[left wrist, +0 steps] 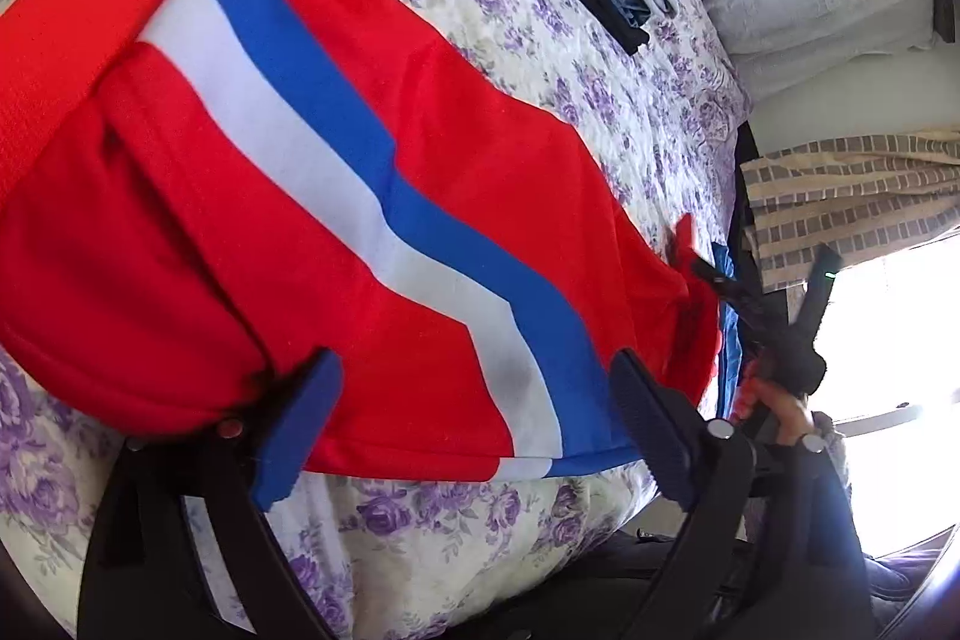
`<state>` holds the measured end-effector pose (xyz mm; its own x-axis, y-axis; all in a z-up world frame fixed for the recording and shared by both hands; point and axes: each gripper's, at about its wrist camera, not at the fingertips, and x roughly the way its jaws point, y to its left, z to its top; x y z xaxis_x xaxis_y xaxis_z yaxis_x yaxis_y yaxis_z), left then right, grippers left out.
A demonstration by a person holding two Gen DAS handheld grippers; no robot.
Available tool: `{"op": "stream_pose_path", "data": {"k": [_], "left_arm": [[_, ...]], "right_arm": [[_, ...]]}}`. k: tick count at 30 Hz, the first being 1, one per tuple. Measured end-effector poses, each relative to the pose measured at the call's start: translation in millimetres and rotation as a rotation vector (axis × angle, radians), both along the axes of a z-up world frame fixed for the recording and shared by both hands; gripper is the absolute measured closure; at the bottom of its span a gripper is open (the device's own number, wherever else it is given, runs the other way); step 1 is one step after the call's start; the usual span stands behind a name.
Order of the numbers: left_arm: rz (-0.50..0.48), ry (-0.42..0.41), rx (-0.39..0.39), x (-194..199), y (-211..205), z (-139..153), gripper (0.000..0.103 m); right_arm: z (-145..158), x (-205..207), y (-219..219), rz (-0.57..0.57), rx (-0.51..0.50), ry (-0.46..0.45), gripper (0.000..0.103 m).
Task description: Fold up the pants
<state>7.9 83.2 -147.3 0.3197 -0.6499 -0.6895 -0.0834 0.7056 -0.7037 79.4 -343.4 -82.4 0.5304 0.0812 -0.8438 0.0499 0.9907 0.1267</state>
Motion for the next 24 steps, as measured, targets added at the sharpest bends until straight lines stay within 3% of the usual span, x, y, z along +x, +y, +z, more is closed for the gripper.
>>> {"op": "stream_pose_path", "data": {"k": [2, 4, 5, 8, 10, 12, 19, 20, 23, 24], "left_arm": [[0.007, 0.004, 0.000, 0, 0, 0, 0.014], [0.013, 0.008, -0.001, 0, 0, 0, 0.014], [0.018, 0.010, -0.003, 0, 0, 0, 0.014], [0.044, 0.018, -0.016, 0, 2, -1, 0.014], [0.053, 0.026, -0.014, 1, 1, -1, 0.014], [0.058, 0.037, -0.005, 2, 1, 0, 0.014], [0.051, 0.053, 0.037, 8, -8, 3, 0.008], [0.048, 0.053, 0.045, 8, -9, 3, 0.008], [0.051, 0.050, 0.053, 9, -11, 3, 0.006], [0.054, 0.050, 0.051, 9, -11, 3, 0.006]], "right_arm": [[12, -20, -46, -0.096, 0.261, -0.066, 0.096], [16, -50, -88, -0.181, 0.446, -0.138, 0.096], [13, -66, -107, -0.231, 0.489, -0.156, 0.096], [-20, -110, -152, -0.364, 0.548, -0.139, 0.096], [-50, -137, -169, -0.456, 0.544, -0.068, 0.096], [-67, -154, -177, -0.499, 0.606, -0.062, 0.096], [-48, -153, -179, -0.509, 0.754, -0.166, 0.092], [-46, -151, -178, -0.503, 0.763, -0.169, 0.089], [-41, -137, -174, -0.480, 0.759, -0.153, 0.053], [-40, -132, -172, -0.471, 0.758, -0.156, 0.053]]}}
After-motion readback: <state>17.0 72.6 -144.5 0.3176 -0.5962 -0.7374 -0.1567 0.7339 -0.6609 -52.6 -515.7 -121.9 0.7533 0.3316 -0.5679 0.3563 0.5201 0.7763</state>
